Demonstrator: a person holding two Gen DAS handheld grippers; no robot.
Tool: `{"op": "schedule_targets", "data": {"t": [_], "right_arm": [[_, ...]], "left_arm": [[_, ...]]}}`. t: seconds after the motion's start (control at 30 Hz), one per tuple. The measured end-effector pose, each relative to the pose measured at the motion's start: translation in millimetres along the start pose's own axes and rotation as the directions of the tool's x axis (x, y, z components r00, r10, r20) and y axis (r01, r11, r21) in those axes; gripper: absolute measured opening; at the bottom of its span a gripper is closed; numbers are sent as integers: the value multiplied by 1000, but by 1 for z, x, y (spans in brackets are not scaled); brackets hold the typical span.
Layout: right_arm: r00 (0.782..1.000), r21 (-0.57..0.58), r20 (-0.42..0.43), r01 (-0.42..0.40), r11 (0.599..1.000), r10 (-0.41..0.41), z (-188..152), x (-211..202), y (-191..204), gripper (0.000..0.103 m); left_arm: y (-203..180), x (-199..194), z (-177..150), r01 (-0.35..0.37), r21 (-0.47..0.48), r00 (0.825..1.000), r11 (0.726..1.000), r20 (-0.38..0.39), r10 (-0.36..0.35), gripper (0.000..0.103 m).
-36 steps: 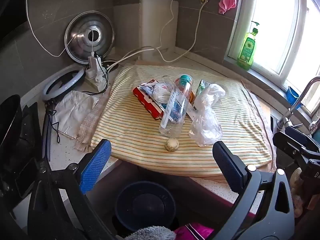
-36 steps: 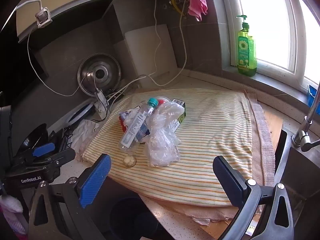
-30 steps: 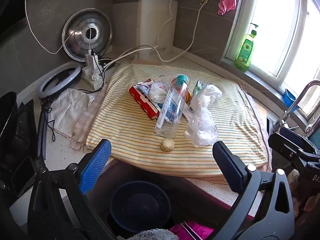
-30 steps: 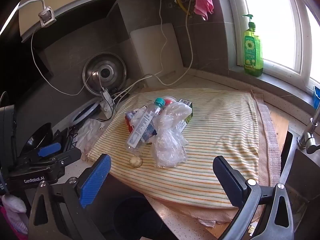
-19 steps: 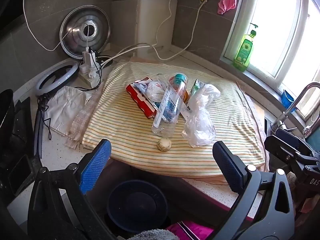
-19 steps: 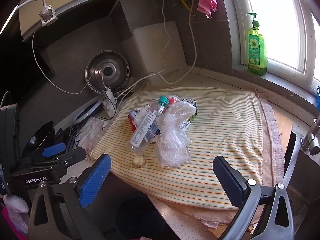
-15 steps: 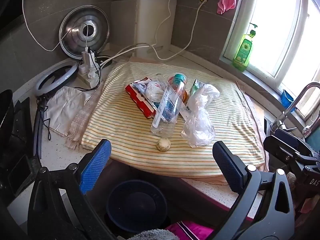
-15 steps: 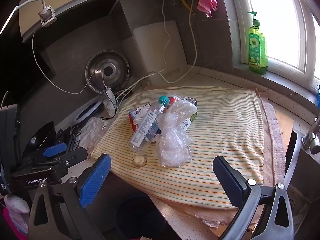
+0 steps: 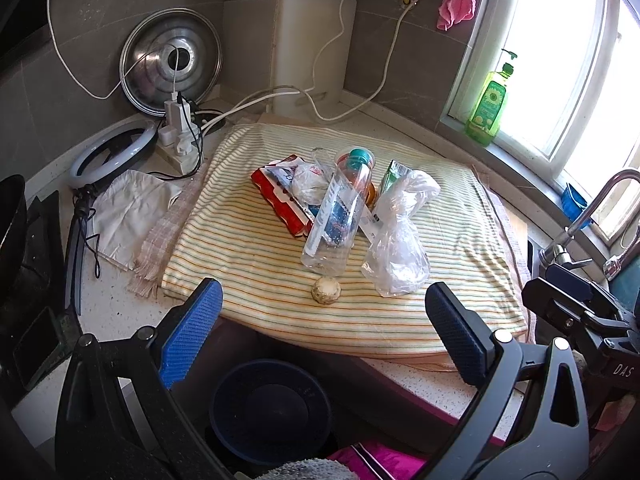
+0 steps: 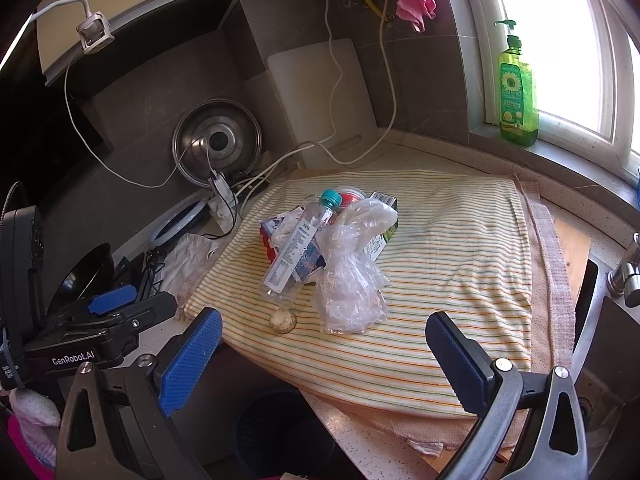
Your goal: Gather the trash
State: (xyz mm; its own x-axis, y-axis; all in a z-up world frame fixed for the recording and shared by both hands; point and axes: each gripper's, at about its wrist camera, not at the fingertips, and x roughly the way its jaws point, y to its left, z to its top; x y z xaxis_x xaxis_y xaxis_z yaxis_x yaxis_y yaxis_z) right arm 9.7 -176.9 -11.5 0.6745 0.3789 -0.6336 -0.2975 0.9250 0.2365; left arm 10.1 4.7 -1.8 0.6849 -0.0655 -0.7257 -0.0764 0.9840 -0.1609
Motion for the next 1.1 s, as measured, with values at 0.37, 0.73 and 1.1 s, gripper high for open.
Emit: {"op": "schedule_targets", "data": {"t": [0.37, 0.73, 1.1], "right_arm": [[1000, 8, -11, -15, 1000, 15, -5, 3, -3, 103], [1000, 16, -16, -24, 1000, 25, -5, 3, -3, 103], [999, 20, -20, -27, 999, 27, -6, 4, -3, 103]], "left_arm": [[3, 1, -3, -3, -3, 1000, 1000, 0, 3, 103], [1, 0, -7, -3, -7, 1000, 1000, 0, 3, 103], [1, 0, -6, -6, -5, 1000, 1000, -1, 6, 103]]}}
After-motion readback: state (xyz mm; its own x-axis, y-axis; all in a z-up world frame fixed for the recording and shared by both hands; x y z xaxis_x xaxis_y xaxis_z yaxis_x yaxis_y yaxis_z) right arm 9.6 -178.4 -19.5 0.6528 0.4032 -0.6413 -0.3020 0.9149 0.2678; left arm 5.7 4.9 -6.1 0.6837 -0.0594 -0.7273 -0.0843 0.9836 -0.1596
